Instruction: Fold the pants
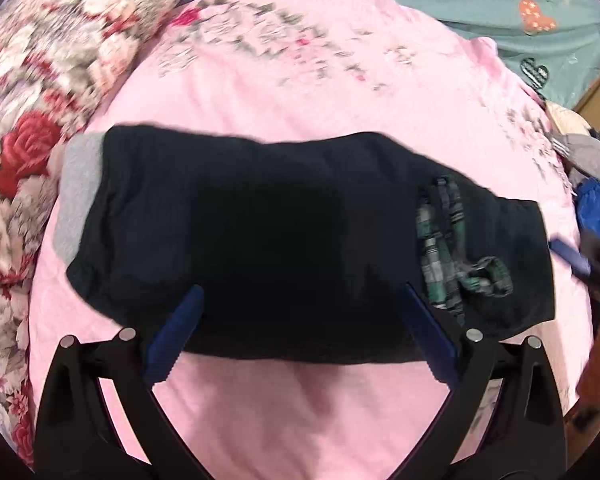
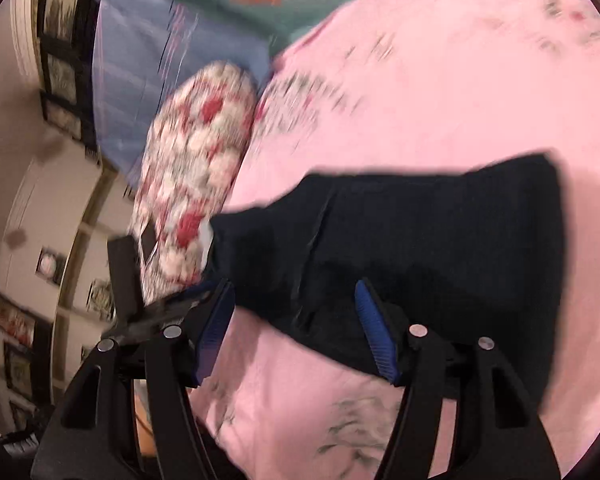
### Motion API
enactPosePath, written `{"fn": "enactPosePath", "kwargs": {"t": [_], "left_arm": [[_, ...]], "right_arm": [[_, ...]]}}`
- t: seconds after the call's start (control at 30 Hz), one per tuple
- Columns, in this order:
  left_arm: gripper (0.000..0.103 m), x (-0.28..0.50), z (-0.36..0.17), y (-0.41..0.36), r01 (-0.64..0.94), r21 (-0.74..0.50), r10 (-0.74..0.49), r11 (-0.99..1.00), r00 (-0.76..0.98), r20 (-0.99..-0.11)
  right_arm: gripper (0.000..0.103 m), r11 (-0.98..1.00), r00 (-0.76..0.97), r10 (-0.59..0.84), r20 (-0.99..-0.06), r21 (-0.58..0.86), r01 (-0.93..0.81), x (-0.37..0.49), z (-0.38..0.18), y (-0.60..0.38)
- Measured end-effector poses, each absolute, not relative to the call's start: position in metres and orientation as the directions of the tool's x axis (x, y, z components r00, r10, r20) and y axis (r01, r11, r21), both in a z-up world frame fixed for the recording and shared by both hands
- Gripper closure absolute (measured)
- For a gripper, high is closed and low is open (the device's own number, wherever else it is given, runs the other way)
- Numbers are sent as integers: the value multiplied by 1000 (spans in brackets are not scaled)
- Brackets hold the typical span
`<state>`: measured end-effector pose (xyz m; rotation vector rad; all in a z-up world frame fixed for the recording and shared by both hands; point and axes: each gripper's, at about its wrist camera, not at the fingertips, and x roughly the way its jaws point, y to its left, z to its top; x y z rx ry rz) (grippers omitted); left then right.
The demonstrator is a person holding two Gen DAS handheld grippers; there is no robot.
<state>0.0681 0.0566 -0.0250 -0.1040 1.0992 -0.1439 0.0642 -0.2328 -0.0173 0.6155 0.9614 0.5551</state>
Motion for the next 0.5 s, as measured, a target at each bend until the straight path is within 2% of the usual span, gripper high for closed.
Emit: {"fn": "enactPosePath", "kwargs": {"t": [0.03, 0.07, 0.13, 0.2, 0.3, 0.33, 0.37, 0.4, 0.43, 0.47, 0.5], "left_arm": [[4, 68, -22, 50, 76, -155, -173, 985, 449, -877], [4, 69, -19, 43, 92, -160, -185, 983, 451, -873], [4, 73, -14, 27, 126, -179, -216, 976, 447, -868], [4, 77, -9, 8, 161, -200, -252, 966, 446, -859], [4, 85, -9, -16, 194, -208, -274, 959, 433, -859], [4, 87, -12, -23, 199, -207, -274, 958, 426, -862], [4, 90, -15, -32, 205, -201, -270, 958, 414, -869], [4, 91, -18, -38, 211, -195, -267, 958, 404, -875], [4, 91, -21, -43, 218, -190, -264, 957, 394, -881], [4, 91, -25, -48, 230, -182, -261, 956, 381, -887], [4, 89, -28, -50, 239, -176, -258, 955, 374, -891]], "right_arm": [[44, 753, 525, 602, -602, 646, -123, 65, -13, -250], [52, 789, 567, 536, -625, 610, -74, 68, -12, -266], [60, 814, 598, 445, -667, 580, 41, 75, -22, -296], [67, 792, 586, 452, -672, 604, 82, 86, -35, -310], [67, 776, 561, 491, -667, 627, 66, 100, -51, -308], [77, 785, 567, 477, -672, 616, 70, 102, -53, -309], [95, 803, 586, 434, -684, 589, 92, 100, -57, -313], [99, 843, 620, 338, -708, 521, 136, 99, -57, -317], [89, 879, 642, 227, -732, 439, 189, 95, -55, -318], [89, 887, 644, 183, -743, 407, 217, 90, -55, -320], [89, 861, 634, 285, -719, 483, 159, 86, -56, -321]]}}
